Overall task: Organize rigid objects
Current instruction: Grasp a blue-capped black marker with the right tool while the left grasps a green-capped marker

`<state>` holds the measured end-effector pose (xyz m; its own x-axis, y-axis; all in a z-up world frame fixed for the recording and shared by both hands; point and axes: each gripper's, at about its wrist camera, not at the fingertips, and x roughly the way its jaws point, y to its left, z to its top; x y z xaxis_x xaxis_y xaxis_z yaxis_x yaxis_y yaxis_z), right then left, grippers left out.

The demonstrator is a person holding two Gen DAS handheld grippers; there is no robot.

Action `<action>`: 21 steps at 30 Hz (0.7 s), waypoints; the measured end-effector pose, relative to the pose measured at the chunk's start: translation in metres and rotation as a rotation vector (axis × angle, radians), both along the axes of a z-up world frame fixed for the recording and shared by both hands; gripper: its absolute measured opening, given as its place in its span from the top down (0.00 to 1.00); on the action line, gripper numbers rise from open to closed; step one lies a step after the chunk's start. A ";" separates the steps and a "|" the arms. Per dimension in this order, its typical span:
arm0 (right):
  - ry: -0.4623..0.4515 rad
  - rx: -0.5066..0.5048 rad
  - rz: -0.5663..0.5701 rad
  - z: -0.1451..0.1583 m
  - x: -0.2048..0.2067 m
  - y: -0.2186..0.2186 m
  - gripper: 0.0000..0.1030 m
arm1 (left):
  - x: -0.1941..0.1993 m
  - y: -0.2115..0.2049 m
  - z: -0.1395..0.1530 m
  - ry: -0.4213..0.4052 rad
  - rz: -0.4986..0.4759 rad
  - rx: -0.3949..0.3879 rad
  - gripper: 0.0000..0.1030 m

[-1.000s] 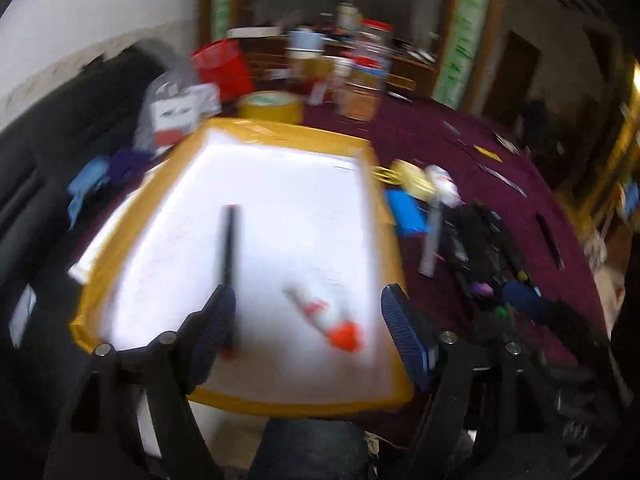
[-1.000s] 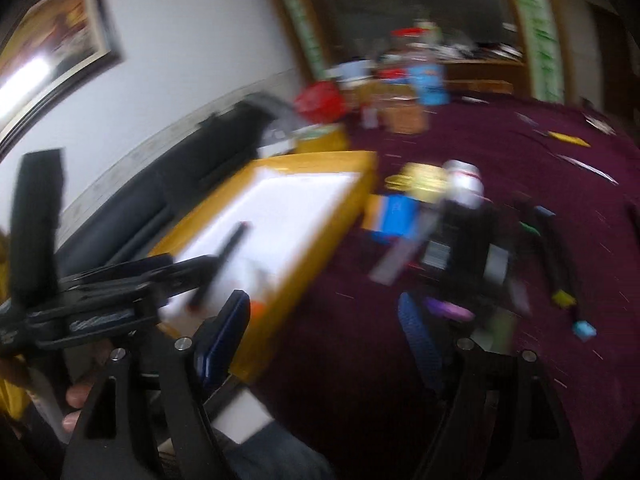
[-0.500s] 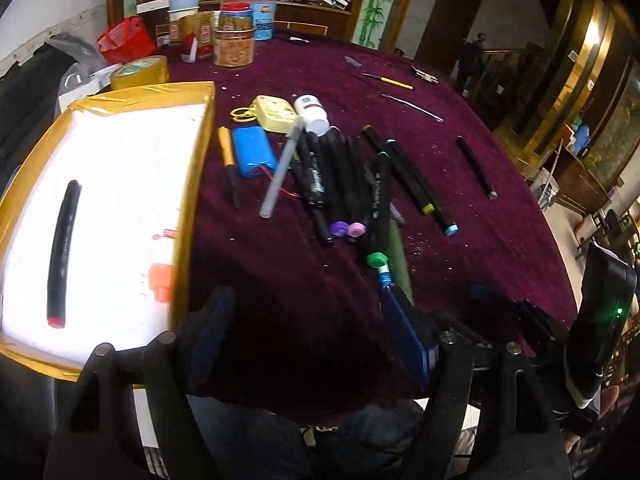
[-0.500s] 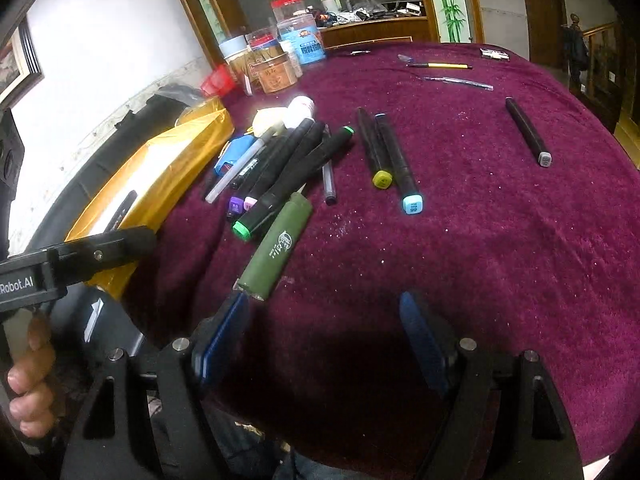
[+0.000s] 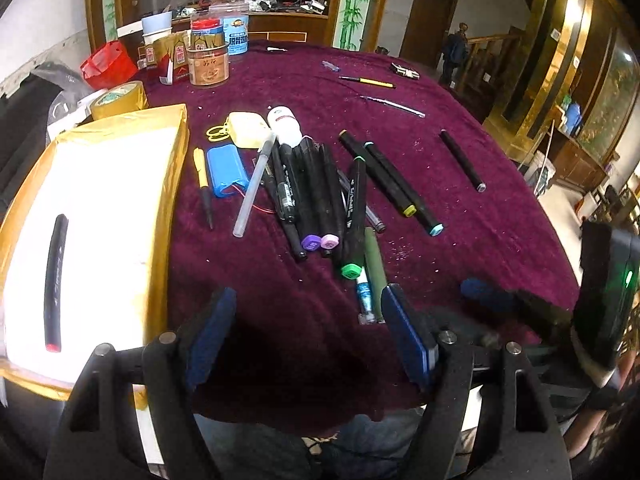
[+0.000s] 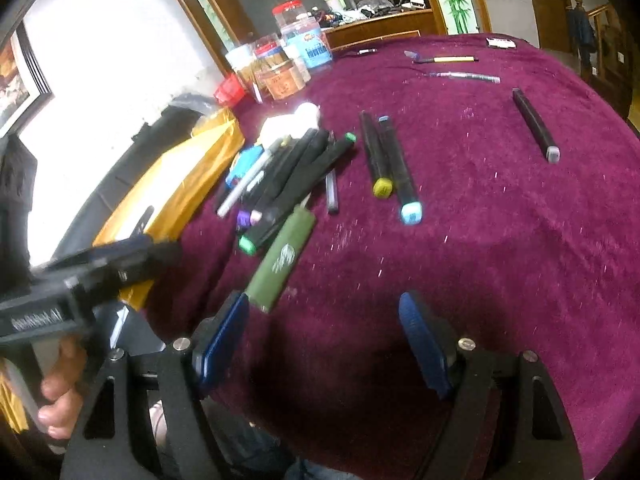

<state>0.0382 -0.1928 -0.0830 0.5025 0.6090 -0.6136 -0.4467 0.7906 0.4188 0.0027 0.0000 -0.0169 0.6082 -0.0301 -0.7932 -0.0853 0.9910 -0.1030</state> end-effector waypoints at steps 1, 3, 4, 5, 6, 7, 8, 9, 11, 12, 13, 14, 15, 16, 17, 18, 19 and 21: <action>-0.009 -0.006 -0.004 0.003 0.003 -0.001 0.37 | 0.001 0.002 -0.001 0.004 -0.002 0.008 0.27; -0.028 -0.016 -0.016 0.009 0.012 -0.004 0.42 | 0.002 0.007 -0.002 0.008 0.013 0.016 0.27; -0.030 -0.019 -0.016 0.012 0.019 -0.004 0.50 | 0.002 0.009 -0.002 0.005 0.016 0.013 0.27; -0.025 -0.020 -0.021 0.012 0.025 -0.005 0.54 | 0.001 0.011 -0.001 -0.003 0.023 0.007 0.27; -0.018 -0.019 -0.031 0.014 0.034 -0.006 0.59 | 0.000 0.012 0.000 -0.009 0.025 0.003 0.27; -0.011 -0.015 -0.035 0.015 0.044 -0.008 0.64 | -0.001 0.012 0.001 -0.014 0.023 0.003 0.27; -0.006 -0.013 -0.035 0.017 0.052 -0.007 0.66 | 0.000 0.011 0.002 -0.019 0.023 0.007 0.27; -0.006 -0.018 -0.038 0.019 0.062 -0.006 0.66 | 0.000 0.010 0.004 -0.030 0.025 0.012 0.28; -0.009 -0.034 -0.042 0.022 0.079 -0.005 0.66 | 0.002 0.009 0.005 -0.040 0.031 0.009 0.36; -0.005 -0.041 -0.038 0.024 0.088 -0.004 0.67 | 0.004 0.009 0.005 -0.040 0.026 -0.001 0.40; 0.014 -0.048 -0.028 0.023 0.099 -0.001 0.70 | 0.005 0.009 0.005 -0.039 0.023 -0.014 0.43; 0.029 -0.053 -0.024 0.023 0.105 -0.001 0.71 | 0.008 0.009 0.004 -0.035 0.021 -0.025 0.44; 0.046 -0.074 -0.015 0.022 0.116 0.003 0.72 | 0.009 0.009 0.004 -0.033 0.016 -0.032 0.47; 0.051 -0.093 -0.015 0.021 0.122 0.005 0.73 | 0.011 0.009 0.003 -0.031 0.011 -0.038 0.56; 0.061 -0.108 -0.016 0.020 0.127 0.006 0.74 | 0.014 0.009 0.002 -0.025 0.005 -0.042 0.60; 0.074 -0.122 -0.010 0.018 0.133 0.010 0.78 | 0.016 0.008 0.002 -0.017 -0.003 -0.048 0.61; 0.084 -0.131 0.004 0.016 0.137 0.013 0.81 | 0.018 0.007 0.001 -0.010 -0.012 -0.055 0.62; 0.101 -0.145 0.027 0.010 0.143 0.020 0.83 | 0.021 0.006 0.003 -0.011 -0.023 -0.062 0.63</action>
<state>0.1807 -0.1732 -0.0727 0.4187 0.5227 -0.7426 -0.4300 0.8344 0.3448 0.0233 0.0059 -0.0141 0.6152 -0.0926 -0.7829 -0.0616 0.9844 -0.1648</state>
